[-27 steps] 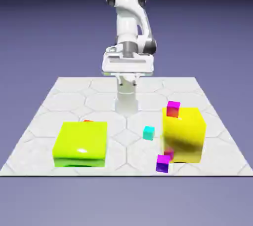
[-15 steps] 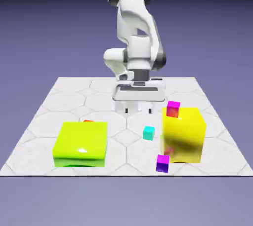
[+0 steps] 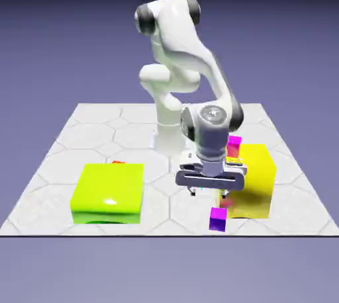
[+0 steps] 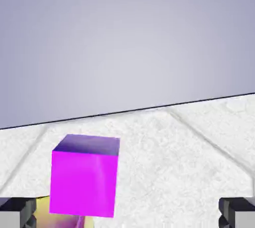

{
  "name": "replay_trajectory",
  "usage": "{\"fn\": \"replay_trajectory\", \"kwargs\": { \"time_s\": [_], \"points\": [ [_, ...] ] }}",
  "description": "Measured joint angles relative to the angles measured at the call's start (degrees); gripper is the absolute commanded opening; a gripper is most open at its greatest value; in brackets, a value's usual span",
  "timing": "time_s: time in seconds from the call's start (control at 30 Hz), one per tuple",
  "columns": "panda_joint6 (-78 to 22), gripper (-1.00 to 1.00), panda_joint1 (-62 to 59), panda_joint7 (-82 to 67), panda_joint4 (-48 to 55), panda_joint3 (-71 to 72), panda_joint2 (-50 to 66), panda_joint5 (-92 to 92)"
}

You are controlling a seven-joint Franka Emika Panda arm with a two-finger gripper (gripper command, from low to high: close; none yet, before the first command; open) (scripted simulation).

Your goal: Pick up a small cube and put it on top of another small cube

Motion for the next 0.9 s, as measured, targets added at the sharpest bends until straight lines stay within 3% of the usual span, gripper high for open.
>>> {"fn": "replay_trajectory", "kwargs": {
  "time_s": [0.2,0.3,0.33,0.53,0.9],
  "points": [
    [-6.57,0.00,-2.25,4.55,6.18,4.14,8.51,-1.27],
    [0.90,0.00,0.01,6.14,4.17,1.33,14.18,-4.23],
    [1.47,-1.00,0.18,6.27,4.02,1.11,14.61,-4.46],
    [-5.87,-1.00,-3.43,2.54,6.88,3.05,7.84,-0.04],
    [-21.21,-1.00,10.84,-24.82,5.46,-6.92,-14.02,5.14]
  ]
}}
